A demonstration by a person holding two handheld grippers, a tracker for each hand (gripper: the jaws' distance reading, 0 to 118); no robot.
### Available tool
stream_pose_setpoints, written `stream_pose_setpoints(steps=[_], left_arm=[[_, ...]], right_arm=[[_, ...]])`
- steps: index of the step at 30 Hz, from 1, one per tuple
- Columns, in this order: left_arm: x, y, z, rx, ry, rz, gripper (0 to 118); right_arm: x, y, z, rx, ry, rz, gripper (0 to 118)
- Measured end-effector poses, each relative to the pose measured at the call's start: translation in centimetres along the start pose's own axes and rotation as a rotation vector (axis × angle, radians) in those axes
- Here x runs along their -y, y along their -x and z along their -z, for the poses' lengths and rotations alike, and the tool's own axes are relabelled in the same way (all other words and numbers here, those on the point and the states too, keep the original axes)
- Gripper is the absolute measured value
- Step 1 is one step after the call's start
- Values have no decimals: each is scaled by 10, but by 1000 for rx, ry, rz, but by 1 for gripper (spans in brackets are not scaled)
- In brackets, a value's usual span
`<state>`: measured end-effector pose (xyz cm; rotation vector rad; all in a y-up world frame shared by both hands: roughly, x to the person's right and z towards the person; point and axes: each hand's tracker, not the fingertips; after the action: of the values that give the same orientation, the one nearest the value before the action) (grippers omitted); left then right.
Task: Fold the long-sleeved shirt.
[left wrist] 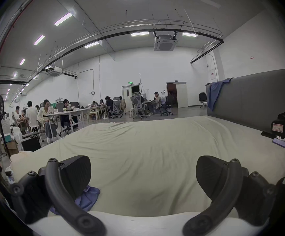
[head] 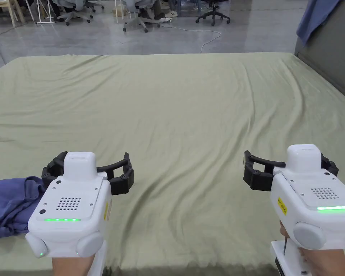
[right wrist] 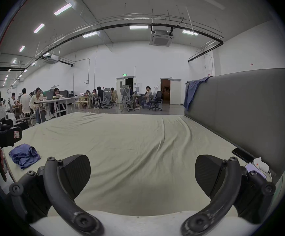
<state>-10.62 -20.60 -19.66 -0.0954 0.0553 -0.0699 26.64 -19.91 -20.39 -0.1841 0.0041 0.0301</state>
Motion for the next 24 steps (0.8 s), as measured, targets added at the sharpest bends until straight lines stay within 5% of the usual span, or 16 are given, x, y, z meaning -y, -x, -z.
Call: stream_pose_setpoints(steps=[24], left_arm=[[1, -1, 0, 33, 20, -1, 118]], right_arm=[[1, 1, 1, -3, 20, -13, 118]])
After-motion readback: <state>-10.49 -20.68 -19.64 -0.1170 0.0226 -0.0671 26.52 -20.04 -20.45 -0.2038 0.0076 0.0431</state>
